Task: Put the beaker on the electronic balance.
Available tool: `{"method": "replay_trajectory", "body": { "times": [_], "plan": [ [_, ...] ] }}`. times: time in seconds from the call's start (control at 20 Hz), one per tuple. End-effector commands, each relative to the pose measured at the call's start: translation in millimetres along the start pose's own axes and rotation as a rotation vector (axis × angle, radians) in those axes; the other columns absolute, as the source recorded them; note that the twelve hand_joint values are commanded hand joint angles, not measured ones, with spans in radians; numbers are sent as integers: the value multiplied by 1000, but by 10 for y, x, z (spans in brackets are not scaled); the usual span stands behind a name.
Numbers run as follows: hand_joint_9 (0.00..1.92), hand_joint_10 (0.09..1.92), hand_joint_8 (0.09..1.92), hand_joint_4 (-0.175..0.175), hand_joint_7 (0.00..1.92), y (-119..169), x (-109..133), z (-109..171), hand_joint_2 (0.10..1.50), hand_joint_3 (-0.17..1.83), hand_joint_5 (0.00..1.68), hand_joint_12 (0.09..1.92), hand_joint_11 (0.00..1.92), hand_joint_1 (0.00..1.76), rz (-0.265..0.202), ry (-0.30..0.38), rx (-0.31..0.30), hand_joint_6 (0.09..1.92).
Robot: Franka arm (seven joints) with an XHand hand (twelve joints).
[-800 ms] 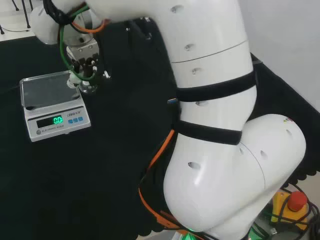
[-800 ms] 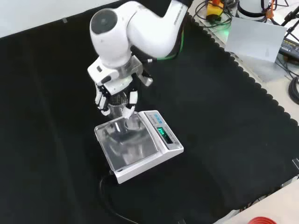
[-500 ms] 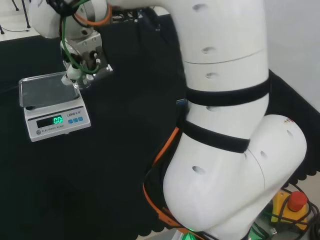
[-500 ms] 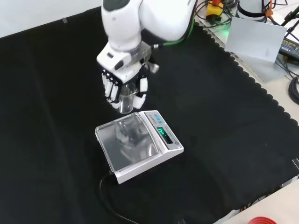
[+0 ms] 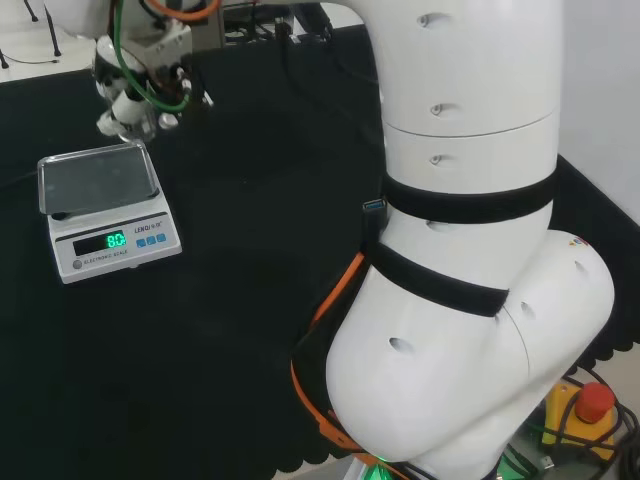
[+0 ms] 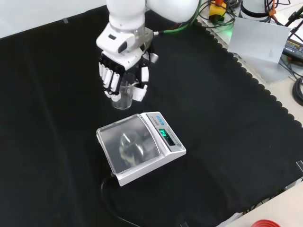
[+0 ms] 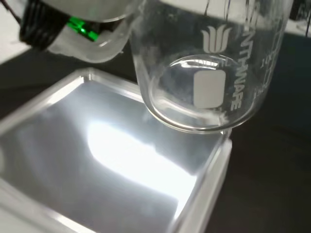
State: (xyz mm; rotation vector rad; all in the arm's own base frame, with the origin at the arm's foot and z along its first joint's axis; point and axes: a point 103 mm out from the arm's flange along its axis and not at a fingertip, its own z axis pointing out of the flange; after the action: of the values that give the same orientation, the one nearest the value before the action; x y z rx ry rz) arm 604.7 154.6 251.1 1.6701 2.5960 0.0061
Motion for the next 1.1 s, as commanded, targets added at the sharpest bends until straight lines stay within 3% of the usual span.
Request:
{"method": "replay_trajectory", "body": {
  "times": [0.05,0.45,0.55,0.9,0.95,1.1],
  "plan": [
    [1449,346,899,-48,1100,139,253,-130,602,694,1353,725,1426,1193,-65,-3,-20,541],
    [1451,345,900,-42,1100,280,558,196,601,696,1354,724,1427,1192,-92,9,22,541],
    [1451,344,900,-40,1100,262,476,218,601,696,1354,724,1427,1192,-81,18,21,542],
    [1452,343,899,-34,1099,322,691,547,600,698,1354,723,1427,1190,-88,30,57,542],
    [1452,343,899,-33,1099,313,553,548,600,698,1354,723,1426,1190,-85,46,47,542],
    [1453,340,898,-14,1099,293,556,745,599,699,1355,723,1425,1187,-98,11,88,541]
  ]
}}
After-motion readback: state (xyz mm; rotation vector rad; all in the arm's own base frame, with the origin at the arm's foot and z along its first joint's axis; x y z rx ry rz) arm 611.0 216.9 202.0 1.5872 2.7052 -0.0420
